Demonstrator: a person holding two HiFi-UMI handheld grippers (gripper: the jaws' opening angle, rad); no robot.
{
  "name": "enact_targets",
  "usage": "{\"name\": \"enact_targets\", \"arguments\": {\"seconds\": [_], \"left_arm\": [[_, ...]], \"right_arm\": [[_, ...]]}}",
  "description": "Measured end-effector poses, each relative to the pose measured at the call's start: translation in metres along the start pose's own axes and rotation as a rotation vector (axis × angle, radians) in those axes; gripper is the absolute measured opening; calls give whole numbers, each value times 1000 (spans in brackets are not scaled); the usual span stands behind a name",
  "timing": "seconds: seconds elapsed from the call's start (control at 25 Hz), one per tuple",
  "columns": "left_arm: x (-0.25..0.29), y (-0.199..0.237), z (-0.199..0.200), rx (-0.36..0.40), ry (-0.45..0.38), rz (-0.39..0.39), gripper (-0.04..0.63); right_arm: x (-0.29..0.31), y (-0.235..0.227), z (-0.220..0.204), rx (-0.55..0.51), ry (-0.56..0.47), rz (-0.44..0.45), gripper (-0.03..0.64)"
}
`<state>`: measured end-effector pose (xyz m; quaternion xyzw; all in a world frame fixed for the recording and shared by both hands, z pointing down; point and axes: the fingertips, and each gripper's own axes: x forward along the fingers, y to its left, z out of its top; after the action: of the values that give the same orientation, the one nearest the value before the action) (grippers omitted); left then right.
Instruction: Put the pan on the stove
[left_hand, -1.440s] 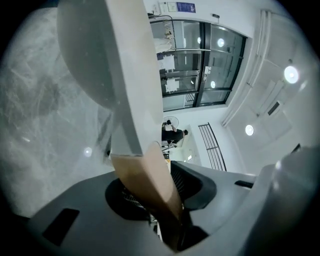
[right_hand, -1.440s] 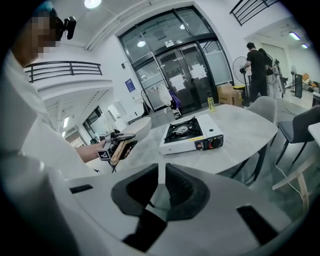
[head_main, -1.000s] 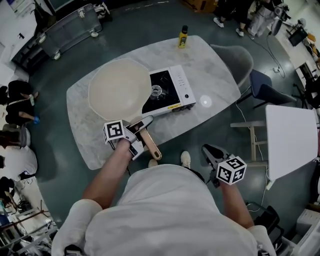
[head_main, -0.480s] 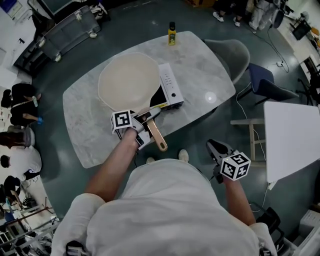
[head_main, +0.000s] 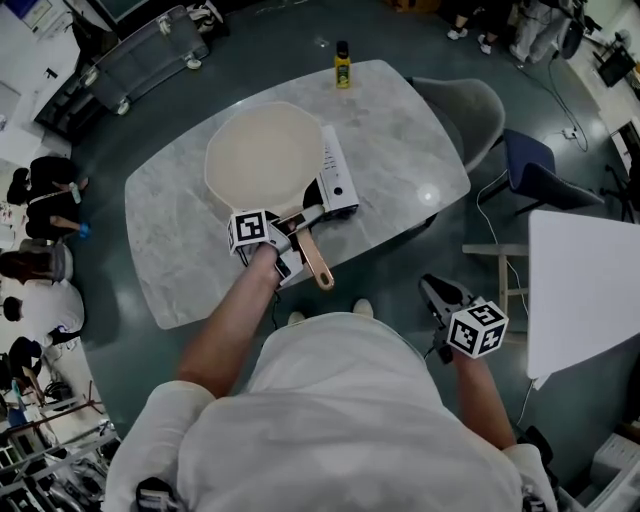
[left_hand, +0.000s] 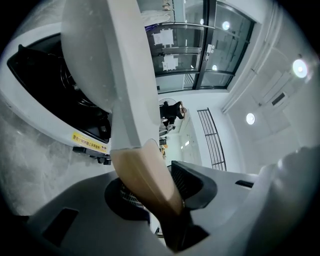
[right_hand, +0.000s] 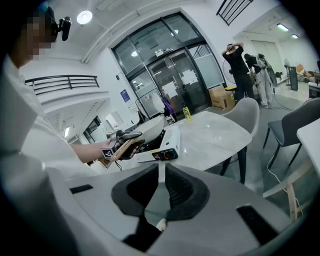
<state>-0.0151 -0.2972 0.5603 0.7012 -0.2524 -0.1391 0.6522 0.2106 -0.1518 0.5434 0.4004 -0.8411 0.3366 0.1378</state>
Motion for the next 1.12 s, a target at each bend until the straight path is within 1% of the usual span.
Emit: {"name": "enact_targets", "arguments": {"seconds": [0.12,0.2,0.52,0.68,0.92,1.12], "left_arm": [[8,2,1,3,-10,-8,152],[10,7,0,-2,-10,2,152],[17,14,2,2,-24,6,157],[23,12,3,-12,-31,10,166],[24,12,4,31,-52,26,187],[24,11,7,33,-84,19,216]], "right_arm": [[-2,-12,5,-9,7,3,49],[-3,-17,7,-14,10,6,49],[2,-26,12,-31,40,38,51],[2,-31,11,-38,50,49,51],[0,-39,14,-38,50,54,52],[0,-39,15,-47,54,67,52]]}}
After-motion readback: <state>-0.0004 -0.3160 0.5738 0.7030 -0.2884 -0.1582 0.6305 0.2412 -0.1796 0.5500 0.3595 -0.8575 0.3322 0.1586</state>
